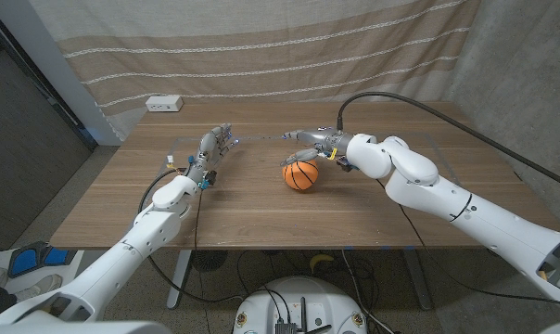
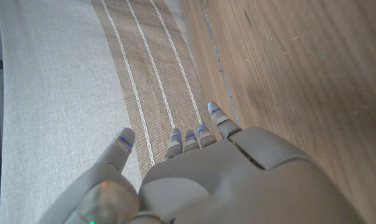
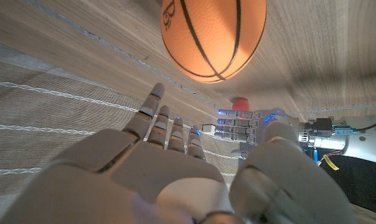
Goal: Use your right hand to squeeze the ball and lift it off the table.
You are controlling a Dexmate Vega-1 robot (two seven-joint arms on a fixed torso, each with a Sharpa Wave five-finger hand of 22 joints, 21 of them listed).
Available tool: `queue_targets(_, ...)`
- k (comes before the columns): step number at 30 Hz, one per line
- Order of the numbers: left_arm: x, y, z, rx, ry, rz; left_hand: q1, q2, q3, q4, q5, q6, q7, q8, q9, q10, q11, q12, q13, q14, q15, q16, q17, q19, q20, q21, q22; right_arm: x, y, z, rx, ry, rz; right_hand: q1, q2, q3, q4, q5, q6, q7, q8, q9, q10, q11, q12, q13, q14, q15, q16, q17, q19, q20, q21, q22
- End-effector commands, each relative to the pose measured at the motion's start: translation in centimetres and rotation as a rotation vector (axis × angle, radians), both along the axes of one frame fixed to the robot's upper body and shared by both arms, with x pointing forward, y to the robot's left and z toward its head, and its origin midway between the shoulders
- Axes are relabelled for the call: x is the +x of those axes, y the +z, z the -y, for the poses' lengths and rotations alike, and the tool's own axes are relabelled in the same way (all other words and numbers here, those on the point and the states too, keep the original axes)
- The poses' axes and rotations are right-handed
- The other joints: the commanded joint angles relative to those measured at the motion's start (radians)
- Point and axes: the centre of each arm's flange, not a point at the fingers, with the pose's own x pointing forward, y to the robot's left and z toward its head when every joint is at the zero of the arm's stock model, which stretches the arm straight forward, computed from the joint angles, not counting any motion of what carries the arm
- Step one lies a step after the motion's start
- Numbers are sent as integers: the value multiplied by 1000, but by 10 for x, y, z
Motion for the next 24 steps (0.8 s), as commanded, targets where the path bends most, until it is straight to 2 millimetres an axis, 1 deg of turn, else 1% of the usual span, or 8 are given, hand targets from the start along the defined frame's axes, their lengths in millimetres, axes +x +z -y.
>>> queue_targets(1, -1, 0, -3, -1, -5, 1, -2, 49, 1, 0, 2, 13, -1, 7, 4, -5, 6, 3, 4, -2, -1, 2, 4, 8, -1, -3, 5, 5, -7, -7, -39, -39, -19, 20, -10, 6, -5, 12, -8, -10, 7, 4, -9, -1, 2, 5, -3, -1, 0, 1, 4, 1, -2, 3)
queue_targets(2, -1, 0, -3, -1, -5, 1, -2, 49, 1, 0, 2, 14, -1, 7, 4, -5, 6, 3, 4, -2, -2, 2, 4, 9, -1, -3, 5, 6, -7, -8, -44, -44, -18, 22, -11, 6, -5, 12, -9, -11, 7, 4, -11, -1, 2, 5, -3, -1, 0, 1, 4, 1, -3, 3)
queue_targets(6, 0, 0, -3, 2, -7, 2, -2, 49, 1, 0, 2, 16, 0, 7, 4, -5, 6, 3, 4, -2, -1, 3, 4, 9, -1, -4, 5, 8, -8, -9, -54, -60, -34, 39, -15, 7, -8, 18, -17, -15, 7, 4, -20, 12, 1, 5, -4, 4, -1, -2, 4, 1, -7, 3)
queue_targets(9, 0, 0, -3, -7, -6, 1, -2, 49, 1, 0, 2, 17, 0, 7, 4, -5, 6, 3, 4, -1, 0, 3, 4, 8, 1, -5, 5, 9, -8, -10, -68, -74, -37, 53, -19, 8, -9, 22, -17, -34, 10, 4, -24, 14, 2, 4, -5, 8, -1, -4, 5, 1, -10, 3)
queue_targets(10, 0, 0, -3, -2, -7, 3, -2, 49, 1, 0, 2, 17, 0, 7, 4, -5, 6, 3, 4, -1, 0, 3, 4, 8, 2, -5, 5, 10, -8, -10, -71, -78, -42, 54, -20, 8, -9, 23, -17, -35, 10, 4, -25, 14, 2, 4, -6, 7, -2, -5, 5, 1, -11, 3)
queue_targets(16, 0, -1, -3, -1, -10, 4, -2, 49, 1, 0, 2, 20, 0, 8, 4, -5, 8, 3, 4, 0, 1, 3, 4, 8, 3, -6, 5, 13, -9, -11, -92, -103, -63, 63, -19, 9, -7, 25, -18, -30, 11, 4, -28, 15, 3, 4, -5, 9, -1, -6, 10, 6, -12, 3)
queue_targets(21, 2, 0, -3, 1, -11, 1, -2, 49, 1, 0, 2, 22, 0, 8, 4, -5, 8, 3, 4, 0, 3, 3, 4, 8, 4, -7, 5, 15, -10, -10, -110, -140, -92, 71, -16, 10, -5, 28, -18, -28, 12, 4, -29, 25, 4, 4, -7, 21, -1, -7, 14, 11, -13, 3)
queue_targets(24, 3, 0, -3, 1, -13, -9, -2, 49, 1, 0, 2, 24, -1, 9, 4, -4, 8, 3, 4, 0, 3, 3, 4, 9, 4, -7, 5, 17, -11, -11, -134, -165, -103, 84, -10, 14, -3, 30, -21, -50, 12, 4, -30, 16, 6, 4, -8, 25, -1, -9, 20, 17, -15, 3)
